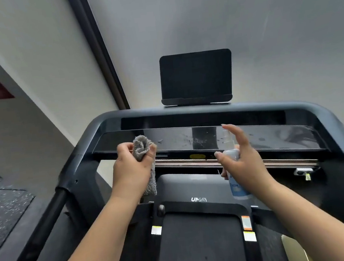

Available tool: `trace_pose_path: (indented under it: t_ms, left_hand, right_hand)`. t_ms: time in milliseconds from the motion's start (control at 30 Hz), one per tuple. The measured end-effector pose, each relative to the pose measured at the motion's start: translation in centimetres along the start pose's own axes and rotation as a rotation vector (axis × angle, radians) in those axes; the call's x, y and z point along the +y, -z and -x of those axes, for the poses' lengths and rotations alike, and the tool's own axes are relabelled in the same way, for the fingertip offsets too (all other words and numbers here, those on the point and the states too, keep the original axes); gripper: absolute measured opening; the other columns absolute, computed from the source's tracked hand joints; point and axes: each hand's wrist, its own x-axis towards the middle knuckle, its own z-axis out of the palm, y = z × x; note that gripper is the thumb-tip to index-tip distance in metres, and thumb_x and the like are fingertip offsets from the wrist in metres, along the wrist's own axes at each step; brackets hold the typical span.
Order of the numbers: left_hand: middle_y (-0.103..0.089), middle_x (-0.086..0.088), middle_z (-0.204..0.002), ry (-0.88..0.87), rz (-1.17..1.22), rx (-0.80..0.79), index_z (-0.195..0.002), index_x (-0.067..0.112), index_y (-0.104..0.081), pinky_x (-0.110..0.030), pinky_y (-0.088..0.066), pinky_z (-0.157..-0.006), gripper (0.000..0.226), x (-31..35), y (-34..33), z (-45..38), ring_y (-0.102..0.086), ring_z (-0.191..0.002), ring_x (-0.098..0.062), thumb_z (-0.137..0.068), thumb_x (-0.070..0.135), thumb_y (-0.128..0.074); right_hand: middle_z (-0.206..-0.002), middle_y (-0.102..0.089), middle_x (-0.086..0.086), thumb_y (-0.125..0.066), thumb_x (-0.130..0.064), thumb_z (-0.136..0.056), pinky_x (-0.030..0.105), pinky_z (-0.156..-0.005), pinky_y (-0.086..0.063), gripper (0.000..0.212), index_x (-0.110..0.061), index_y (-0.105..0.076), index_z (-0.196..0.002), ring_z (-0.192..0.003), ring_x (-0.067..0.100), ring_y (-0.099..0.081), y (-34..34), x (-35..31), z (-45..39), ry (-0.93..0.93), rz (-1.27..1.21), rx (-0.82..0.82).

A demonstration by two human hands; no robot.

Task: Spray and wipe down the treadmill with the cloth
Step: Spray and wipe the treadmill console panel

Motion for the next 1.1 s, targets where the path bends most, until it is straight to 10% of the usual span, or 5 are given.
trace_pose_path:
  t_ms: [300,533,1100]
  left_hand:
    - [-0.052,0.006,-0.091,-0.022,-0.01,0.011,-0.106,0.022,-0.038,-0.028,-0.037,-0.063,0.043,-3.4,0.5,-9.9,-0.05,-0.082,-0.016,-0.083,0.05,-0.062]
    - [-0.051,0.005,-0.093,-0.05,-0.004,0.045,-0.113,0.016,-0.042,-0.01,-0.031,-0.051,0.045,-4.8,2.4,-15.3,-0.045,-0.072,-0.006,-0.084,0.045,-0.062]
    - [-0.056,-0.001,-0.097,-0.104,0.021,-0.132,-0.112,0.015,-0.045,-0.028,-0.036,-0.071,0.047,-2.2,-3.9,-16.2,-0.051,-0.085,-0.02,-0.083,0.047,-0.063]
  right_hand:
    - [-0.069,-0.065,0.021,-0.059,-0.017,-0.092,0.045,-0.062,-0.06,0.059,-0.055,-0.034,-0.129,-0.056,0.031,-0.063,-9.2,-0.1,-8.8,-0.121,0.143,-0.157]
    - [-0.073,-0.061,0.003,-0.055,-0.017,-0.09,0.034,-0.056,-0.054,0.049,-0.044,-0.036,-0.126,-0.059,0.023,-0.06,-13.8,0.0,-12.8,-0.211,0.264,-0.2]
    - [-0.076,-0.064,0.009,-0.059,-0.013,-0.089,0.024,-0.047,-0.05,0.05,-0.041,-0.037,-0.126,-0.049,0.023,-0.064,-2.0,2.5,-11.9,-0.372,0.363,0.124]
